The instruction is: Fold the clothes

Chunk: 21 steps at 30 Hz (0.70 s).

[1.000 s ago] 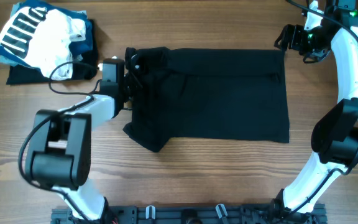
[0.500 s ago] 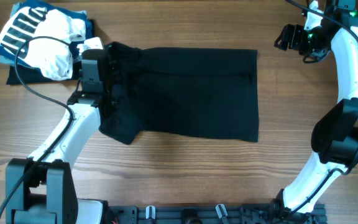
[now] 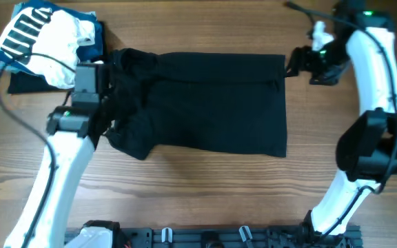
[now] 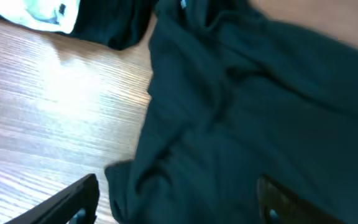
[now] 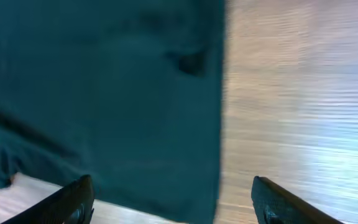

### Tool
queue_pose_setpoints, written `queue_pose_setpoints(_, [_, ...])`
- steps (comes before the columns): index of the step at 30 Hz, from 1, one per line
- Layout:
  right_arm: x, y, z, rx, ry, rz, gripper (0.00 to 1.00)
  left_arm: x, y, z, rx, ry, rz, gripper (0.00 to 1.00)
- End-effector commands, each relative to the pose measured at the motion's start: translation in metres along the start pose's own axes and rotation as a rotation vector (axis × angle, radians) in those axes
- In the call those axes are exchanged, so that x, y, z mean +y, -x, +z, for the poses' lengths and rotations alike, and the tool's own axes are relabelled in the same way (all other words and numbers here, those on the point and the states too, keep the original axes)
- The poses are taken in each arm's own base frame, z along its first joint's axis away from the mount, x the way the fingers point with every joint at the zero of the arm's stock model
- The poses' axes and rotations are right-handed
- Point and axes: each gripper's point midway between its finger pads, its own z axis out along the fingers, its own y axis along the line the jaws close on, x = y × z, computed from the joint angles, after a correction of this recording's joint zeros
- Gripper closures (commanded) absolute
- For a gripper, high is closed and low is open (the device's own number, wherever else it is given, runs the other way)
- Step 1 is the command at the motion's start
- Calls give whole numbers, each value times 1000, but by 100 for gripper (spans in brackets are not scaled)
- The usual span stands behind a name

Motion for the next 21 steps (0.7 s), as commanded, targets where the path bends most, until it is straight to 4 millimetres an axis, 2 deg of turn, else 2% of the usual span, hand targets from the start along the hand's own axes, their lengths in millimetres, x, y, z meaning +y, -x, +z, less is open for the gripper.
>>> queue_pose_setpoints(1, [30,-29,50,92,-48,-54,19,2,-24,-11,105,-15,-81,16])
queue_pose_setpoints(3, [39,-38,83,98,-48,-83,19,6,-36,-7,165,12,-75,16])
queue_pose_setpoints(5, [41,-40,112,65,-41,-83,19,4,-33,-4,153,6,-76,16])
queue_pose_setpoints(7, [38,-40,125,42,-35,-89,19,1,-25,-3,122,-8,-79,15])
queue_pose_setpoints(9, [27,-39,134,25,-71,-76,18,-1,-22,2,118,-10,-79,14])
queue_pose_setpoints(13, [3,-41,142,18,-96,-18,18,-15,-29,27,183,-66,-59,14])
queue_pose_setpoints(15, [-20,-39,138,12,-102,41,18,-21,-28,36,192,-82,-50,13])
queue_pose_setpoints(18, [-59,-28,126,-31,-84,130,18,-25,-19,39,156,-101,-51,13])
queue_pose_setpoints(21, [-65,-13,117,-89,35,145,18,-34,-12,39,130,-147,-27,13])
